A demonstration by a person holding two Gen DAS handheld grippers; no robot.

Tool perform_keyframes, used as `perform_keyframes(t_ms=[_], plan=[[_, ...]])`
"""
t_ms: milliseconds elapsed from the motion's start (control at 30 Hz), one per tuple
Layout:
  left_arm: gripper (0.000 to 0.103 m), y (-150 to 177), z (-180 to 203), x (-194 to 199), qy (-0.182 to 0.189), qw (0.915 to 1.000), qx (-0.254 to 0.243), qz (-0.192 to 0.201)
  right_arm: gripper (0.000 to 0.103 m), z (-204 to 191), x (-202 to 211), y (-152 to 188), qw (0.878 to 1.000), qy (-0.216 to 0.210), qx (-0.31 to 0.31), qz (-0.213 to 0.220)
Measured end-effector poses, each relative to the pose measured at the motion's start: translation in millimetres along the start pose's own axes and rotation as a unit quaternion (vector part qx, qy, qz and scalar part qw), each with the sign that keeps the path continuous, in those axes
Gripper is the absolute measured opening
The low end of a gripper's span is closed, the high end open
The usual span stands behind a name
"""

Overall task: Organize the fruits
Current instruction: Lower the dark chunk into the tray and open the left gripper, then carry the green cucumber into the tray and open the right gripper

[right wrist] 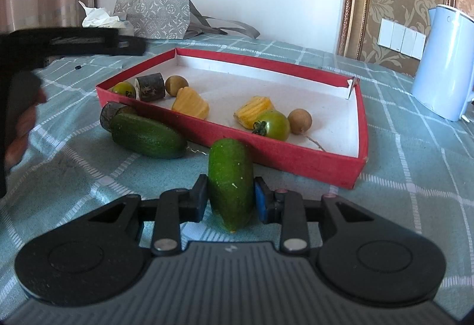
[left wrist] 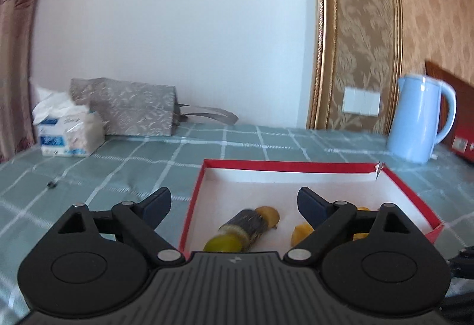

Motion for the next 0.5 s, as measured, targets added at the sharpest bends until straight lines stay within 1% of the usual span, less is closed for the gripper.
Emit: perform_keyframes(t_ms=[100, 167, 267, 333, 400, 500], plan=[[0.098, 9.4, -14.1, 14.1, 0.015, 0.9994, 0.032, 0.000, 0.031, 0.2, -0.2, -0.4, 1.000, 0.000, -0.001, 0.000], [0.099, 17.1, -22.8, 15.6, 0.015, 0.9984, 0.053, -0.014, 0.031, 0.0, -0.2, -0.3, 1.000, -0.001, -0.001, 0.000], [0.099, 20.5, -28.2, 10.8, 0.018, 0.9970, 0.069, -0.031, 0.030, 0.5, 0.0, -0.6, 1.000, -0.002, -0.004, 0.001], [0.099, 22.4, -29.3, 10.5, 0.017, 0.9970, 0.067, -0.035, 0.030, 2.9, 1.4, 0.0, 1.000, -0.006, -0.017, 0.003], [0.099, 23.3, -27.5, 10.7, 0.008, 0.9980, 0.054, -0.033, 0.030, 4.9, 2.4, 0.3, 1.000, -0.006, -0.023, 0.004], [0.099, 24.3, -23.0, 12.0, 0.009, 0.9988, 0.039, -0.030, 0.030, 6.3, 3.9, 1.1, 0.999, -0.012, -0.033, 0.004]])
Point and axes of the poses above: each gripper's, at about its wrist camera, not at the fingertips, and x roughly against the way its jaws point, z to its right, y to its underside, the point moved 7 cm from there along -x, roughly the way its jaws point, and after that the axes turned 1 degree about y, right-handed, at the moved point
